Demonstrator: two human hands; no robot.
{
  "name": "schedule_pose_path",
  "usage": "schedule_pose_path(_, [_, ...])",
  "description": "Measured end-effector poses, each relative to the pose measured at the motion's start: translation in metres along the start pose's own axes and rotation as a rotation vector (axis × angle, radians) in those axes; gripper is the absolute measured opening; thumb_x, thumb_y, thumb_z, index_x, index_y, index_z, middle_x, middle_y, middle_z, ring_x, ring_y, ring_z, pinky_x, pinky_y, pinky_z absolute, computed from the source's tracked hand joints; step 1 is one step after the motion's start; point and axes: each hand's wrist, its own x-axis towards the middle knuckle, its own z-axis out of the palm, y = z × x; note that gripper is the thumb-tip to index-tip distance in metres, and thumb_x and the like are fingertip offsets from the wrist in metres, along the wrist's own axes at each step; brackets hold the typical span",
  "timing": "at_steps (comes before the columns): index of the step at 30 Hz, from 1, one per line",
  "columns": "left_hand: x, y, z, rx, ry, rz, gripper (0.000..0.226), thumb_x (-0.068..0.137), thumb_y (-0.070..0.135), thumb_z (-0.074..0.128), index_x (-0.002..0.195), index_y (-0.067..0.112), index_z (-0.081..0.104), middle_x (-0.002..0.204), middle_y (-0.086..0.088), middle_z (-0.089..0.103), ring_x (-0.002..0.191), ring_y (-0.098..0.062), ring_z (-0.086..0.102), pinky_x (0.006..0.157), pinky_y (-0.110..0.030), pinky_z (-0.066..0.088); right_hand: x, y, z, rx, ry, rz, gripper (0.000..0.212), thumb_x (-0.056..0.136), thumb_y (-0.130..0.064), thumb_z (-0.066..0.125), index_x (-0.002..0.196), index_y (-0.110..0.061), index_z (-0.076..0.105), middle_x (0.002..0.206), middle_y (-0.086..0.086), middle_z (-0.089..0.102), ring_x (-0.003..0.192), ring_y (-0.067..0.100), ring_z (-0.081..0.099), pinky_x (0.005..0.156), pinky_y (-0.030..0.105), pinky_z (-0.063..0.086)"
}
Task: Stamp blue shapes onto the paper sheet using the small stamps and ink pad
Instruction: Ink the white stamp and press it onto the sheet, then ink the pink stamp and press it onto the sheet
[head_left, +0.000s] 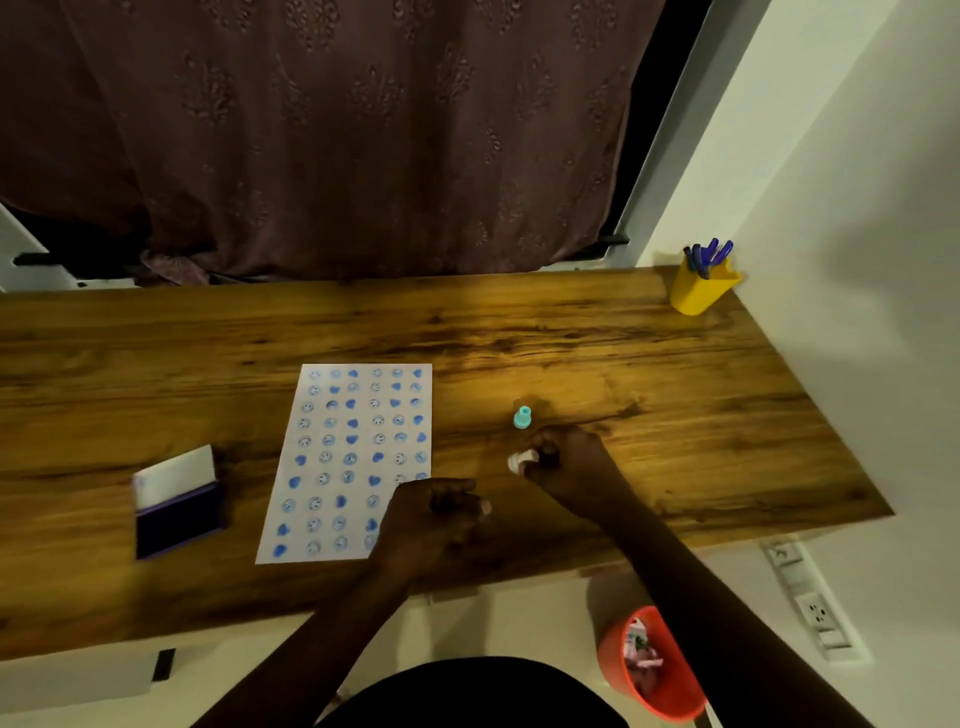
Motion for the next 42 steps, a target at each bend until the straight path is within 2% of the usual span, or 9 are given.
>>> schedule_pose_path(4, [0.001,-0.009,-0.003,-0.021,0.070,-0.043,0.031,0.081,0.025,0.085,0.111,0.021,0.078,0.102,-0.002,0.080,0.078,-0.011,0.078,0.059,-0.014,0.056,0.021,0.015,0.006,-0.220,0.123,-0.011,0.024,0.090,-0.034,0.070,0.096,-0.012,0.076,0.095,0.010,0.079,0.089,0.032,0.074,0.077,0.036,0.054])
schedule_pose_path(9, [0.000,-0.014,-0.005,-0.068,0.127,-0.095,0.025,0.081,0.019,0.085,0.106,0.020,0.080,0.096,-0.008,0.081,0.071,-0.013,0.079,0.060,-0.014,0.056,0.040,0.019,0.011,-0.279,0.070,0.029,0.027,0.092,-0.034,0.066,0.107,-0.013,0.073,0.104,0.007,0.077,0.094,0.026,0.073,0.078,0.036,0.059])
schedule_pose_path(13, [-0.001,-0.012,-0.008,-0.074,0.160,-0.118,0.020,0.080,0.022,0.086,0.099,0.025,0.082,0.086,-0.002,0.083,0.076,-0.019,0.080,0.080,-0.039,0.064,0.046,0.018,0.012,-0.293,0.016,0.041,0.027,0.092,-0.032,0.065,0.110,-0.013,0.072,0.111,0.007,0.076,0.101,0.026,0.071,0.083,0.035,0.057])
schedule_pose_path(15, [0.000,-0.012,-0.009,-0.084,0.160,-0.125,0.018,0.080,0.019,0.086,0.096,0.026,0.082,0.083,0.001,0.083,0.076,-0.020,0.080,0.086,-0.045,0.064,0.047,0.018,0.012,-0.302,0.007,0.044,0.029,0.093,-0.032,0.064,0.113,-0.012,0.072,0.113,0.008,0.075,0.104,0.026,0.070,0.086,0.035,0.057])
schedule_pose_path(25, [0.005,-0.013,-0.013,-0.088,0.132,-0.062,0.024,0.079,0.021,0.087,0.081,0.044,0.081,0.086,0.024,0.078,0.081,0.012,0.069,0.098,-0.047,0.056,0.044,0.018,0.014,-0.281,-0.001,0.052,0.029,0.093,-0.030,0.066,0.115,-0.013,0.073,0.110,0.007,0.077,0.099,0.024,0.072,0.083,0.033,0.057])
schedule_pose_path(30, [0.008,-0.016,-0.016,-0.132,0.107,-0.066,0.023,0.077,0.017,0.088,0.085,0.038,0.083,0.086,0.012,0.081,0.078,-0.001,0.076,0.098,-0.053,0.058,0.043,0.016,-0.003,-0.293,-0.011,0.018,0.034,0.085,-0.032,0.073,0.112,-0.012,0.072,0.110,0.005,0.076,0.101,0.024,0.072,0.077,0.029,0.055])
schedule_pose_path(34, [0.011,-0.017,-0.018,-0.131,0.119,-0.080,0.021,0.068,0.026,0.089,0.088,0.030,0.084,0.082,-0.003,0.083,0.081,-0.025,0.080,0.100,-0.057,0.056,0.036,0.033,-0.028,-0.373,0.022,0.072,0.042,0.078,-0.031,0.079,0.115,-0.013,0.070,0.110,0.007,0.073,0.101,0.025,0.069,0.075,0.027,0.050])
schedule_pose_path(39, [0.012,-0.020,-0.017,-0.098,0.110,-0.071,0.018,0.076,0.018,0.089,0.086,0.032,0.084,0.083,0.001,0.083,0.081,-0.021,0.080,0.099,-0.058,0.057,0.017,0.052,-0.028,-0.439,0.035,0.129,0.049,0.080,-0.040,0.080,0.119,-0.012,0.070,0.118,0.010,0.072,0.113,0.028,0.065,0.092,0.035,0.053])
schedule_pose_path(42, [0.012,-0.019,-0.017,-0.097,0.099,-0.053,0.017,0.070,0.030,0.088,0.085,0.038,0.083,0.083,0.002,0.083,0.082,-0.019,0.080,0.099,-0.057,0.056,0.011,0.054,-0.023,-0.428,0.031,0.147,0.038,0.085,-0.037,0.076,0.114,-0.013,0.071,0.114,0.010,0.073,0.109,0.028,0.067,0.088,0.033,0.052])
